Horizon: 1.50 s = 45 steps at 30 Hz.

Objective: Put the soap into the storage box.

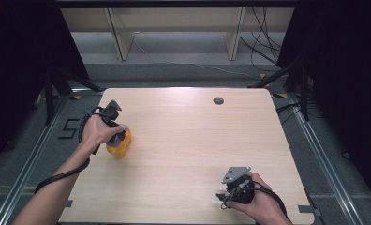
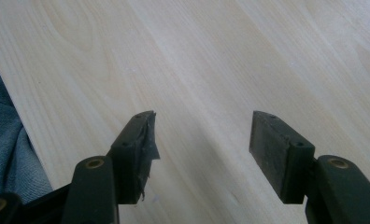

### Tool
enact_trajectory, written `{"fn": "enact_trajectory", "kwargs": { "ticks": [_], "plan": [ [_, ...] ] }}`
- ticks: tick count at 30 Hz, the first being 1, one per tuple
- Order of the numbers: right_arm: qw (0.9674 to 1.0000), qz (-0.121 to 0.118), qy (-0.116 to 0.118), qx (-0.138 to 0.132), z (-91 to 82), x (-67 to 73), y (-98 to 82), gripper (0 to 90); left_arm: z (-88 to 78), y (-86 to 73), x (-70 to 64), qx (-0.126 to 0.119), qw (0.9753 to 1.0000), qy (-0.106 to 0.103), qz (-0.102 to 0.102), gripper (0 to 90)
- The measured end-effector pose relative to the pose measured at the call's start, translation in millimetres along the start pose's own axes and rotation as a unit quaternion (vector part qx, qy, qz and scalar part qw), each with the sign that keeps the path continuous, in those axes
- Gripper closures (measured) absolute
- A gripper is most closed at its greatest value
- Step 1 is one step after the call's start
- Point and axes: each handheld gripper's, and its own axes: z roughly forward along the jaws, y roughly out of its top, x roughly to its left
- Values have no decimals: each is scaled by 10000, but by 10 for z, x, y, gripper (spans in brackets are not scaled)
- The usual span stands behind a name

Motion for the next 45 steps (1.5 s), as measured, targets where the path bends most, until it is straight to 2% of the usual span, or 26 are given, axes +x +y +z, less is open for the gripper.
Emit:
{"fn": "enact_trajectory", "kwargs": {
  "ticks": [1,2,4,7,8,9,10,11,14,15,16,17,20,28,29,30,31,32,33,34,35,37,38,39,41,45],
  "plan": [
    [10000,-78,-31,-9,0,-12,2,414,6,3,6,11,10000,19,30,490],
    [10000,36,-6,20,-2,4,1,414,18,7,3,1,10000,43,21,490],
    [9999,109,29,-6,1,17,4,414,27,10,3,10,10000,47,39,490],
    [10000,42,-2,21,0,4,0,414,55,12,3,18,10000,64,47,490],
    [10000,39,0,20,0,4,1,414,66,5,-25,28,9998,22,-192,490],
    [10000,30,-1,19,0,4,1,414,73,10,-2,15,10000,63,-48,489],
    [10000,30,-1,19,0,4,1,414,73,10,-2,15,10000,63,-48,489],
    [9999,110,20,-5,4,17,4,414,84,15,14,23,9999,104,43,489],
    [9998,140,116,-10,4,21,5,414,107,15,15,65,9999,121,59,489],
    [9998,153,126,-7,5,23,5,414,132,6,-14,22,9999,81,-123,489],
    [9998,153,126,-7,5,23,5,414,132,6,-14,22,9999,81,-123,489],
    [9998,150,133,-6,4,24,6,414,132,13,5,63,9999,103,42,489],
    [9998,149,125,-5,4,24,5,413,149,17,12,81,9998,136,81,489],
    [9998,145,131,5,7,23,4,413,182,21,13,52,9998,151,80,488],
    [9999,85,114,-2,5,14,5,413,187,24,10,70,9998,154,70,488],
    [9999,74,122,4,5,13,5,413,203,12,-9,82,9999,110,-69,488],
    [9999,74,122,4,5,13,5,413,203,12,-9,82,9999,110,-69,487],
    [9999,72,120,8,6,13,4,413,215,20,16,113,9998,131,101,487],
    [9999,72,120,8,6,13,4,413,215,20,16,113,9998,131,101,487],
    [9999,70,120,7,7,13,4,413,231,0,-15,80,9999,87,-125,487],
    [9999,71,122,7,6,14,4,413,234,4,8,97,9999,116,54,487],
    [9999,70,121,8,7,13,4,413,240,7,15,121,9998,126,114,486],
    [9999,75,113,9,8,14,4,412,257,-7,-18,119,9998,89,-117,485],
    [9999,72,112,11,8,14,4,413,257,-7,-18,119,9998,89,-117,485],
    [9999,73,113,10,7,14,4,412,258,-3,11,112,9998,101,120,485],
    [9999,79,119,16,8,15,4,412,256,-8,10,91,9998,90,123,482]
  ]
}}
